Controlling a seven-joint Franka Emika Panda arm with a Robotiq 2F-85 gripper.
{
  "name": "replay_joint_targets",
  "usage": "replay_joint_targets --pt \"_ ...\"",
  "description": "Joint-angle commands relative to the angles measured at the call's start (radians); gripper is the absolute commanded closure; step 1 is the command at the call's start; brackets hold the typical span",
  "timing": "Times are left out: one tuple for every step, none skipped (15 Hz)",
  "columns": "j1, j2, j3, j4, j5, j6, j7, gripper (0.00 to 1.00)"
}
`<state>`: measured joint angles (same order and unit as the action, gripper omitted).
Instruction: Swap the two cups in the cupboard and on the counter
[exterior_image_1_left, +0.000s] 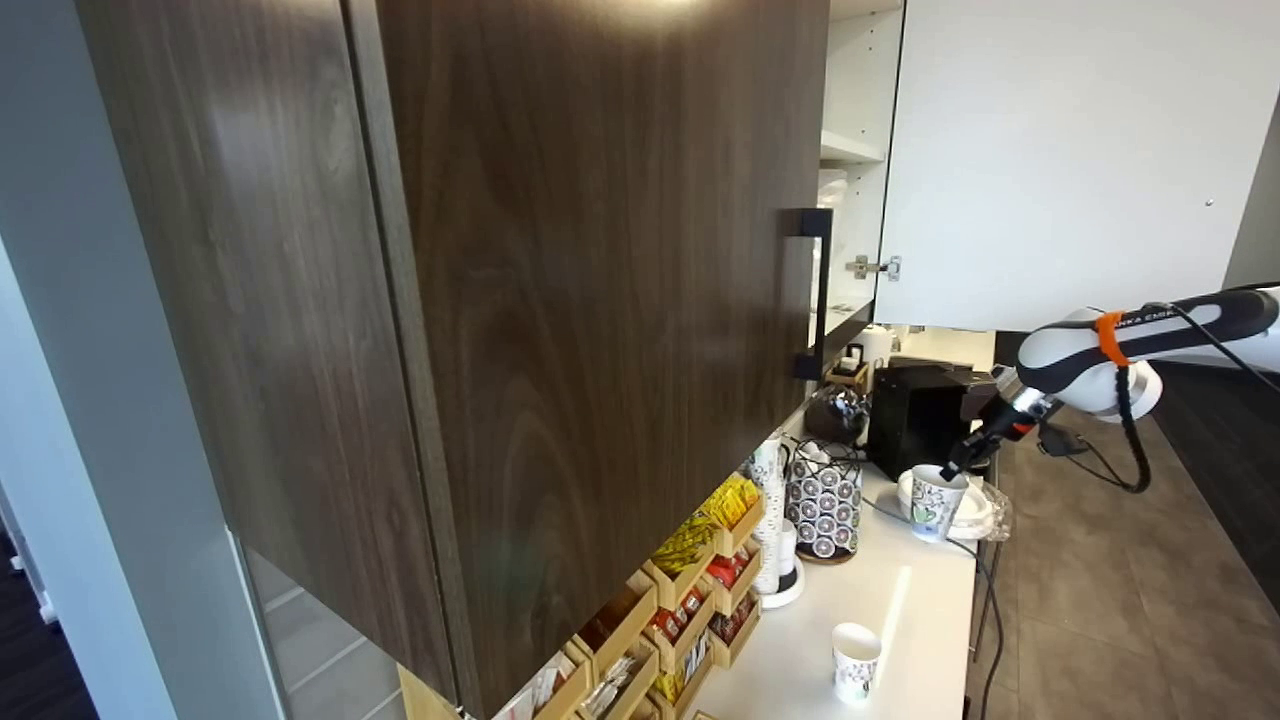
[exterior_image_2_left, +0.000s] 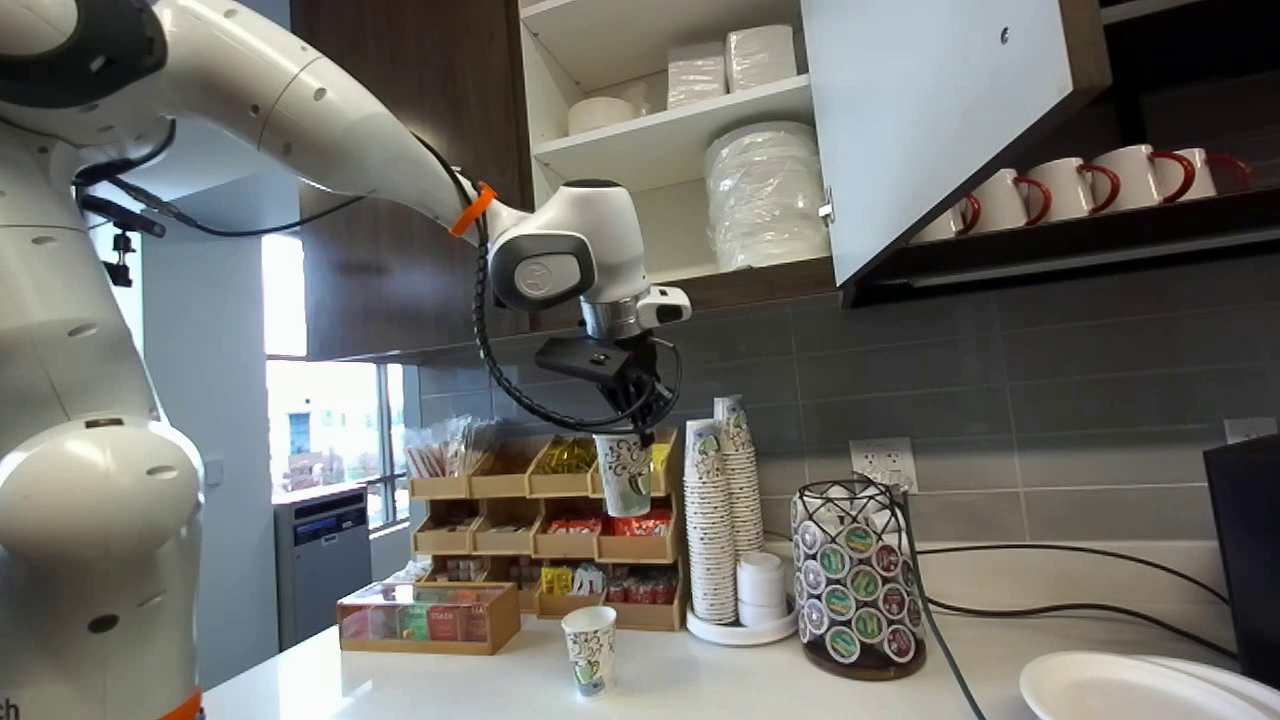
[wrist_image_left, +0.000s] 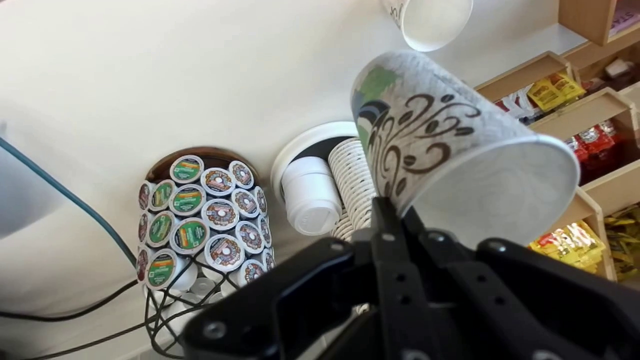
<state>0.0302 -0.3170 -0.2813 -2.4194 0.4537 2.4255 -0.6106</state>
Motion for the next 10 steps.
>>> replay_joint_targets --pt "-0.007 0.078 -0.029 0.007 0.033 -0.003 -0.045 0.99" --pt "-0.006 0.115 -0.039 0.003 0.046 0.013 -0.077 0.99" --pt "-0.012 0.151 -0.043 -0.001 0.047 0.033 -0.104 0.99" --pt "-0.019 0.189 -0.044 -0.001 0.047 0.049 -0.138 0.99" --pt "-0.027 0.233 -0.046 0.002 0.067 0.071 -0.178 0.99" --pt "-0.034 0.271 -0.043 0.007 0.108 0.082 -0.224 0.99" --pt "-0.046 0.319 -0.034 0.014 0.15 0.108 -0.276 0.99" --pt "-0.061 0.356 -0.019 0.022 0.192 0.125 -0.325 0.99" --pt "-0.078 0.392 0.0 0.033 0.249 0.142 -0.384 0.99" --pt "-0.1 0.425 0.021 0.045 0.288 0.154 -0.43 0.99"
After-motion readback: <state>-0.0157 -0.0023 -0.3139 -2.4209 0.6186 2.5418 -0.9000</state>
